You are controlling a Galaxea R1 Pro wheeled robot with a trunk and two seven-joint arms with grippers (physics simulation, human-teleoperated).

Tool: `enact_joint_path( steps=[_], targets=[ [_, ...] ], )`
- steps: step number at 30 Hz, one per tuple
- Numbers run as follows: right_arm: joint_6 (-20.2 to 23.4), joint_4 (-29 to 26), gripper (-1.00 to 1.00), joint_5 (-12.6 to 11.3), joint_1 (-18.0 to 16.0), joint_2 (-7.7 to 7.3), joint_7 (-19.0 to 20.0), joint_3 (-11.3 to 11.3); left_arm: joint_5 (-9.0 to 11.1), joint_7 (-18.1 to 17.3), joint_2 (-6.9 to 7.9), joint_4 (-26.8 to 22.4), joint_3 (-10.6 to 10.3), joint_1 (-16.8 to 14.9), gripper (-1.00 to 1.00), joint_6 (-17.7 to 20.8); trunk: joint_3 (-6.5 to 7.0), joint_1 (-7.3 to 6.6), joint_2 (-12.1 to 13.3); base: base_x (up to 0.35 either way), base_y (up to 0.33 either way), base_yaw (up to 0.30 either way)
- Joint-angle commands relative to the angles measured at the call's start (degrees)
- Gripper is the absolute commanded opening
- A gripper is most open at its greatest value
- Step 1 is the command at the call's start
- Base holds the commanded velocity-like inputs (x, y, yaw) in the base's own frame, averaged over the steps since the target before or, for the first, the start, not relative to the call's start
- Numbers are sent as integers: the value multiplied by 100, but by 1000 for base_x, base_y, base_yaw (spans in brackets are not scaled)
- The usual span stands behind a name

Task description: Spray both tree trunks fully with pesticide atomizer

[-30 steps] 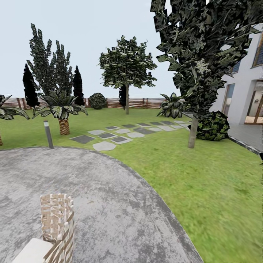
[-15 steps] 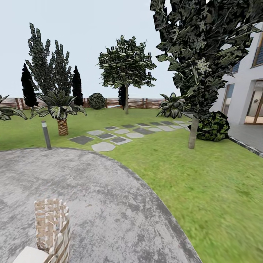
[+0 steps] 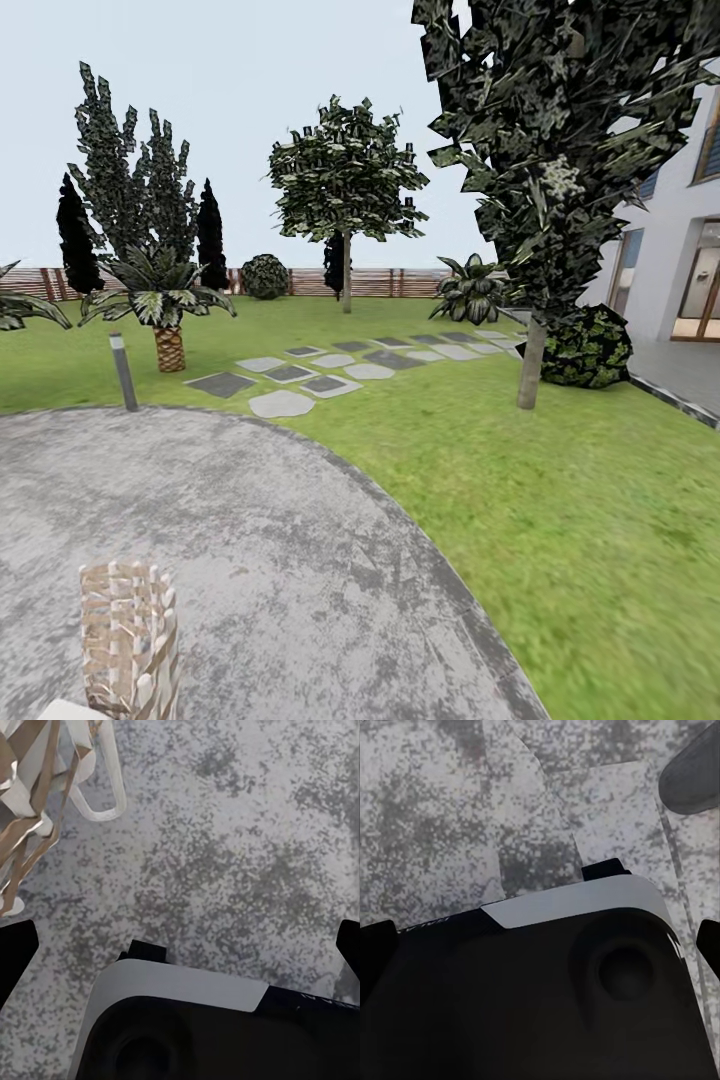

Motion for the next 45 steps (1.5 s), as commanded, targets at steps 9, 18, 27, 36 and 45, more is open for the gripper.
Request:
enact_joint_path(
  steps=[9, 18, 27, 36, 45],
  targets=[
    [-14, -2, 100, 7, -3, -5, 28, -46, 44, -52, 1, 6, 25, -4, 100, -11, -6, 0, -3, 155, 0, -3],
    [-14, -2, 100, 7, -2, -5, 28, -46, 43, -53, 1, 9, 25, -4, 100, -11, -6, 0, -3, 41, 0, -98],
    [-14, -2, 100, 7, 0, -5, 28, -46, 44, -53, 1, 9, 25, -4, 100, -11, -6, 0, -3, 8, 0, -20],
    [-14, -2, 100, 7, -2, -5, 28, -41, 44, -53, 1, 8, 25, -4, 100, -11, -6, 0, -3, 142, 0, -2],
    [-14, -2, 100, 7, 0, -6, 28, -44, 40, -52, 1, 7, 25, -4, 100, -11, -6, 0, -3, 82, 0, 0]
  ],
)
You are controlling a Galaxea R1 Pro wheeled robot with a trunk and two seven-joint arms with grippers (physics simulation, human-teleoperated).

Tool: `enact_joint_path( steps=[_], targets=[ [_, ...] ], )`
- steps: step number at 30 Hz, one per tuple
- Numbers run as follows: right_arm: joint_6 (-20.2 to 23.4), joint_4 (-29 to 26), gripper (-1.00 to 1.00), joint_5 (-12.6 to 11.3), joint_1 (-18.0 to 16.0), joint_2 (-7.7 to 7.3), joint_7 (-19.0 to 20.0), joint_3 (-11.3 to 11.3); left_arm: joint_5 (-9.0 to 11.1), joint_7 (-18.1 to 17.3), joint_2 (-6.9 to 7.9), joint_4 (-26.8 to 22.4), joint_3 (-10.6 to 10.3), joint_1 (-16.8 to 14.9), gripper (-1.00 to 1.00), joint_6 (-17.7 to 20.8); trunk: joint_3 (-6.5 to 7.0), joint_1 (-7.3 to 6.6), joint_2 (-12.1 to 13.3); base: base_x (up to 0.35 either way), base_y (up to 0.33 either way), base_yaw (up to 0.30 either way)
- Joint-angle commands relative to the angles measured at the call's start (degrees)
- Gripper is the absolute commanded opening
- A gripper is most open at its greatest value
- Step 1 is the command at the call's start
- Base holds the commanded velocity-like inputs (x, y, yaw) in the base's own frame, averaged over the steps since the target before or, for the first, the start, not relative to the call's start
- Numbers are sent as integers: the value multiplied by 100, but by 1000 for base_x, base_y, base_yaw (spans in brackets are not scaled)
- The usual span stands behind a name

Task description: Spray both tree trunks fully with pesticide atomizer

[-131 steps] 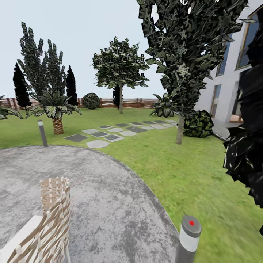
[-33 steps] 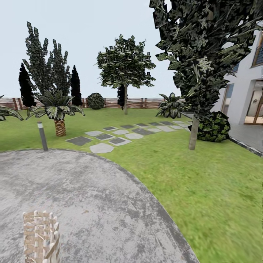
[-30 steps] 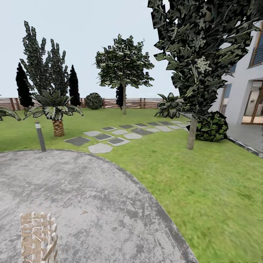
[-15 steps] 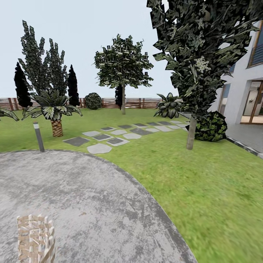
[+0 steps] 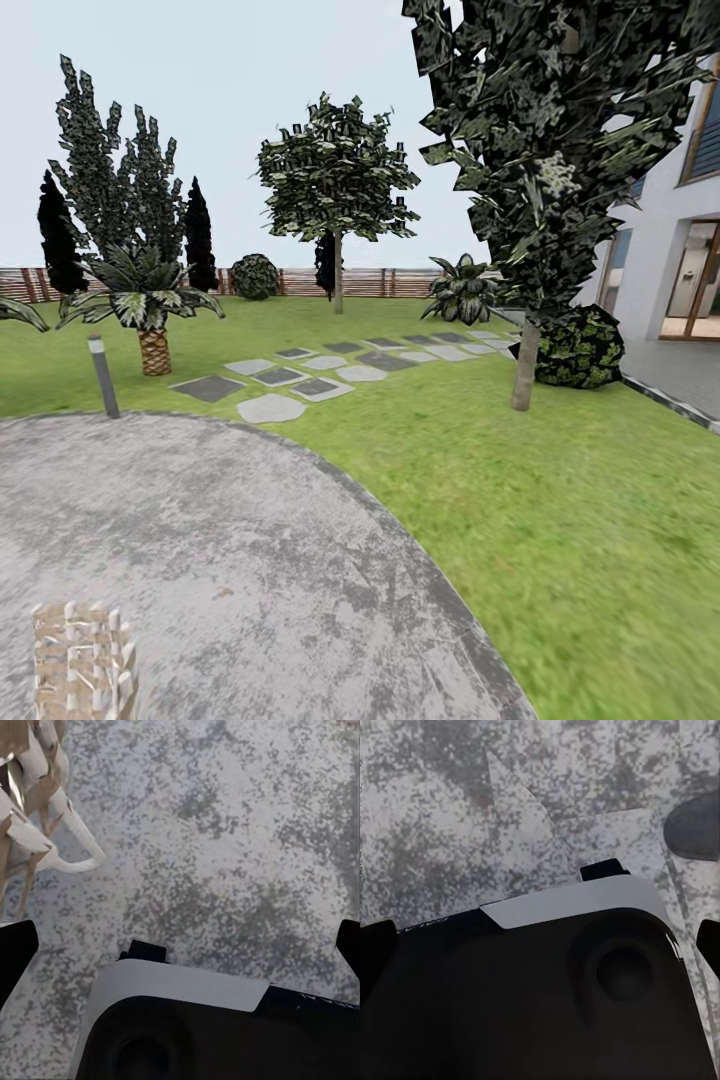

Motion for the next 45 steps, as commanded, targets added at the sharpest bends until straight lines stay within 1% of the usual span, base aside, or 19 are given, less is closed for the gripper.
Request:
enact_joint_path(
  steps=[1, 6, 18, 37, 45],
  targets=[
    [-14, -2, 100, 7, -1, 2, 28, -46, 46, -52, 1, 7, 25, -4, 100, -11, -6, 2, -3, 240, 0, -6],
    [-14, -2, 100, 7, -2, 2, 28, -47, 48, -53, 1, 9, 25, -4, 100, -11, -6, 2, -3, 150, 0, -94],
    [-14, -2, 100, 7, -3, 4, 28, -39, 46, -54, 1, 9, 25, -4, 100, -11, -6, 2, -3, 30, 0, -30],
    [-14, -2, 100, 7, -1, 3, 28, -39, 48, -52, 1, 9, 25, -4, 100, -11, -6, 2, -3, 163, 0, -1],
    [-14, -2, 100, 7, -1, 2, 28, -42, 48, -52, 1, 9, 25, -3, 100, -11, -6, 2, -3, 61, 0, -7]
  ],
)
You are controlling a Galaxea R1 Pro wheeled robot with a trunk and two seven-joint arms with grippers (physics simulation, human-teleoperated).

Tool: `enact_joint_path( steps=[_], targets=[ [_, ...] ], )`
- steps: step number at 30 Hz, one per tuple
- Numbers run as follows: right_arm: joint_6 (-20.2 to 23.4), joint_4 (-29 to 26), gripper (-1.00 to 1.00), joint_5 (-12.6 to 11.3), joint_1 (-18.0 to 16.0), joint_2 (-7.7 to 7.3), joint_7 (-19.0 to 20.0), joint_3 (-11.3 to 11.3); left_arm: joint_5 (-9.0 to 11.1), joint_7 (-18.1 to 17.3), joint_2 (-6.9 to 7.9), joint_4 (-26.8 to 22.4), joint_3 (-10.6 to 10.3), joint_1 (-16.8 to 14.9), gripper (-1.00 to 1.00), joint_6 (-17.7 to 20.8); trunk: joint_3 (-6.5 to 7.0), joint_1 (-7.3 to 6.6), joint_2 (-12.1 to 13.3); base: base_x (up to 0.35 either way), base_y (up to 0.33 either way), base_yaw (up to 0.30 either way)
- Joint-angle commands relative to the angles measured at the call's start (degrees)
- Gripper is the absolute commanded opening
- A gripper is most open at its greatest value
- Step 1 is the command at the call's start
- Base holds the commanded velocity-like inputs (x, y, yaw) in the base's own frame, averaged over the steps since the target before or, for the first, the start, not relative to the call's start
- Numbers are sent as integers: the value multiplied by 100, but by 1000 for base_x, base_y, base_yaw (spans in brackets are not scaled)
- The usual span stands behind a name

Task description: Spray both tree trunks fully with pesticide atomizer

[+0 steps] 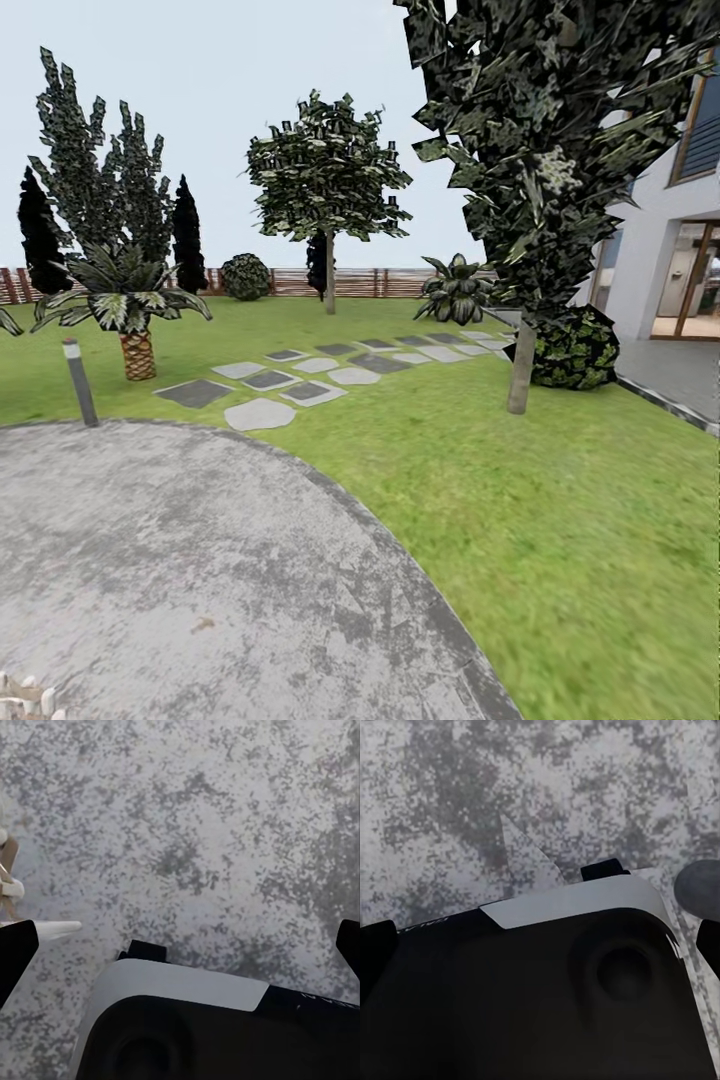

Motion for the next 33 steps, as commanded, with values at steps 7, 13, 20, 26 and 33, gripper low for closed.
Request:
enact_joint_path(
  steps=[7, 13, 20, 26, 33],
  targets=[
    [-14, -3, 100, 7, 0, 2, 28, -43, 45, -52, 1, 6, 25, -5, 100, -11, -6, 0, -3, 7, 0, -99],
    [-14, -3, 100, 7, -1, 4, 28, -44, 40, -52, 1, 6, 25, -5, 100, -11, -6, 0, -3, 1, 0, -23],
    [-14, 0, 100, 7, -1, 2, 28, -45, 46, -53, 1, 6, 25, -5, 100, -11, -6, 0, -3, 0, 0, -4],
    [-14, -2, 100, 7, -4, 2, 28, -46, 40, -53, 1, 6, 25, -5, 100, -11, -6, 0, -3, 87, 0, 0],
    [-14, -2, 100, 7, -2, 2, 28, -50, 44, -53, 1, 6, 25, -5, 100, -11, -6, 0, -3, 234, 0, -70]
  ],
)
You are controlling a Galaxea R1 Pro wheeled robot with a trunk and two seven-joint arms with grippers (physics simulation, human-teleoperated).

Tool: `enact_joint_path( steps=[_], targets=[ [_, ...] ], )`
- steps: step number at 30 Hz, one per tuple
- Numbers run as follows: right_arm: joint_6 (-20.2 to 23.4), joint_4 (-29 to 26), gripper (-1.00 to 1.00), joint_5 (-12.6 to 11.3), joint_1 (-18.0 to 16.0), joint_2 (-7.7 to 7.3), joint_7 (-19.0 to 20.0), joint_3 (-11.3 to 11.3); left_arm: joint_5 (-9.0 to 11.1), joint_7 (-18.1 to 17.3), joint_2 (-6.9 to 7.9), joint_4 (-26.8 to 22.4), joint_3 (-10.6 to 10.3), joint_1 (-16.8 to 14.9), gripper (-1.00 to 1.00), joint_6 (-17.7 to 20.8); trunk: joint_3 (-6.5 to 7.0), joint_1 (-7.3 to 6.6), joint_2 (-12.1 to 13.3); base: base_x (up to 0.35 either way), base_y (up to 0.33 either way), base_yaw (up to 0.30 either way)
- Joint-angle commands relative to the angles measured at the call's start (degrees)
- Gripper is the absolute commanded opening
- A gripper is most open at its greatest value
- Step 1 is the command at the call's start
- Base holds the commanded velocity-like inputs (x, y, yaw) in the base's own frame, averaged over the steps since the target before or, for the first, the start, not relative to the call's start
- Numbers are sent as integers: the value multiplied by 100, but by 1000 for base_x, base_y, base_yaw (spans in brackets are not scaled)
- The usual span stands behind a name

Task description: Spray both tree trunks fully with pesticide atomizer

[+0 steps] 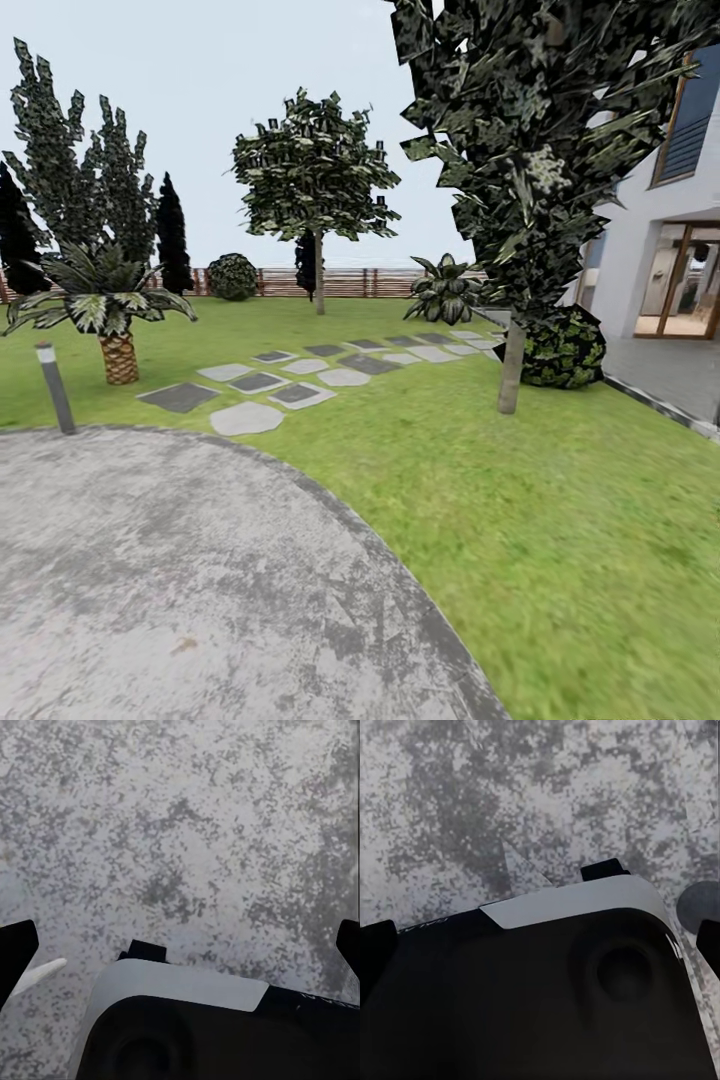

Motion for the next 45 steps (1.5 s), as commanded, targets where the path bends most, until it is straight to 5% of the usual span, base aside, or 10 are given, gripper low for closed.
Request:
enact_joint_path(
  steps=[1, 17, 45],
  targets=[
    [-13, -3, 100, 7, -2, 2, 28, -46, 46, -52, 1, 6, 25, -3, 100, -11, -6, 2, -3, 119, 0, -187],
    [-13, -3, 100, 7, 2, 2, 28, -38, 43, -53, 1, 6, 25, -3, 100, -11, -6, 2, -3, 34, 0, -57],
    [-13, 0, 100, 7, 1, 2, 28, -38, 44, -55, 1, 6, 25, -3, 100, -11, -6, 2, -3, 217, 0, 0]
  ],
)
